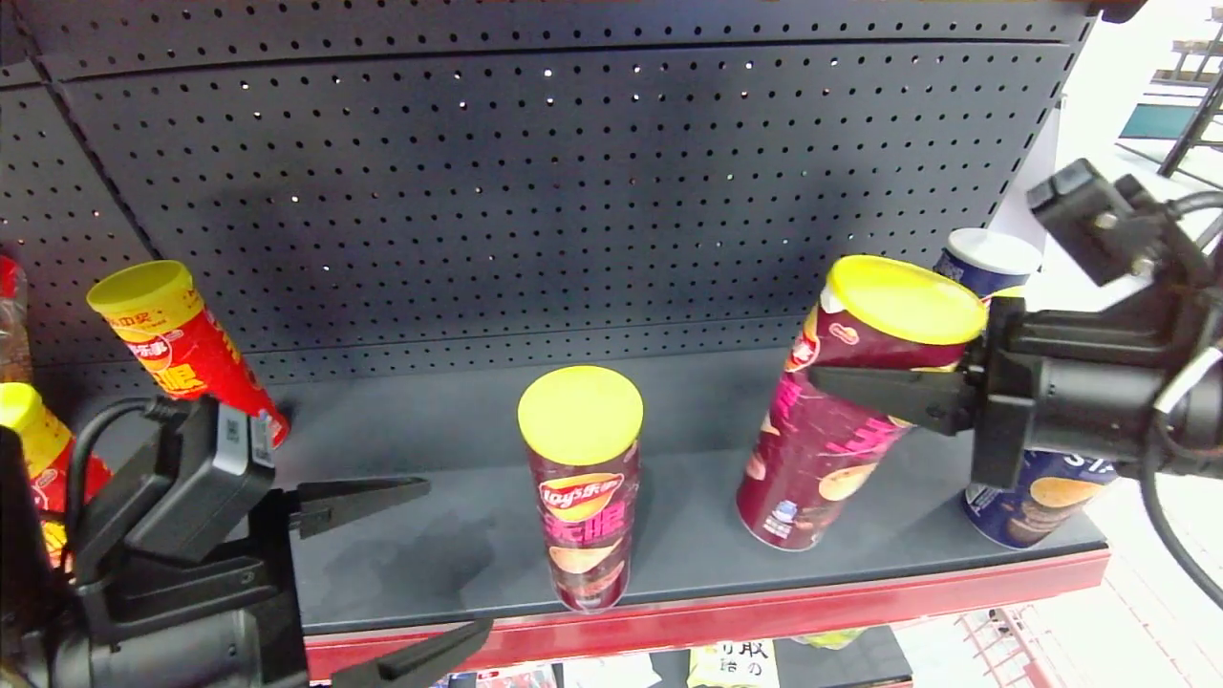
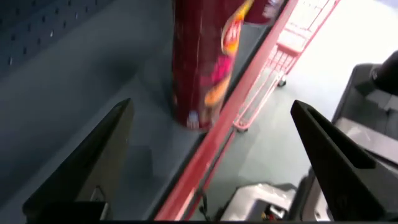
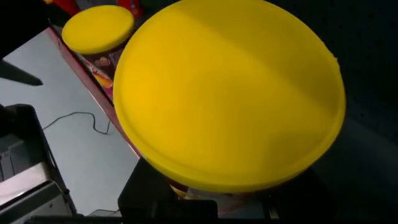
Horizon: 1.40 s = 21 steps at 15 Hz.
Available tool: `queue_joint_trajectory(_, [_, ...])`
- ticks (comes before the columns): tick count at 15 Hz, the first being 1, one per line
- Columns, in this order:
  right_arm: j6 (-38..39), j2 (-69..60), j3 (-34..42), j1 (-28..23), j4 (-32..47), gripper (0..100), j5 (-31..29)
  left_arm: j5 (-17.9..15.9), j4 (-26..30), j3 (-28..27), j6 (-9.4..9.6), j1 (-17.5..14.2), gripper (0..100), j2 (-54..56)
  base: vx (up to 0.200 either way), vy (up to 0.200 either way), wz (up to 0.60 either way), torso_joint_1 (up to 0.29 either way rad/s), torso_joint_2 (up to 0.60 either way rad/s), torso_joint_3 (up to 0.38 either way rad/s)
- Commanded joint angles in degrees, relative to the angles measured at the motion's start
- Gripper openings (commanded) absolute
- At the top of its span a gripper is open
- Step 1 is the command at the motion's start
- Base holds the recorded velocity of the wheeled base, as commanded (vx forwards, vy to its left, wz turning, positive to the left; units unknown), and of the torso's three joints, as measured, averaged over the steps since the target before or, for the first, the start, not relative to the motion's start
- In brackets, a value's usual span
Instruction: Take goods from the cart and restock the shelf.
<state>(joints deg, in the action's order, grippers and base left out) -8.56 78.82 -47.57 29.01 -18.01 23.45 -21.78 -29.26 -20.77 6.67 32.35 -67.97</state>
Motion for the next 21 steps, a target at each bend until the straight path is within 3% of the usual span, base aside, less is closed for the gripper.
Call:
queue_joint_trajectory(1, [-0.2,9.5,-6.2,1.5,-0.4,0,0.1,0.0,5.2,1.3,0.01,-1.8,100,8.8,0.000,0.000,0.00,0.000,0.00,0.000])
queue_joint_trajectory(3, [-2.4,15.1,-11.8,3.2,-0.4,0,0.4,0.0,11.7,1.2,0.01,-2.3,100,13.8,0.000,0.000,0.00,0.000,0.00,0.000])
queue_joint_trajectory(8, [-3.9,24.7,-21.7,6.2,-0.3,0,0.9,0.1,19.8,1.3,0.01,-5.3,100,21.4,0.000,0.000,0.00,0.000,0.00,0.000])
queue_joint_trajectory(12, [-6.5,31.7,-27.1,5.8,-0.4,0,2.9,0.1,25.1,1.4,0.01,-5.6,100,25.1,0.000,0.000,0.00,0.000,0.00,0.000])
queue_joint_trajectory(16, [-6.6,36.2,-33.1,4.7,0.1,0,3.0,0.4,25.1,1.3,0.01,-5.7,100,25.0,0.000,0.000,0.00,0.000,0.00,0.000])
queue_joint_trajectory(21, [-7.0,37.3,-34.1,4.9,0.1,0,3.0,0.4,25.1,2.0,0.01,-5.7,100,25.1,0.000,0.000,0.00,0.000,0.00,0.000])
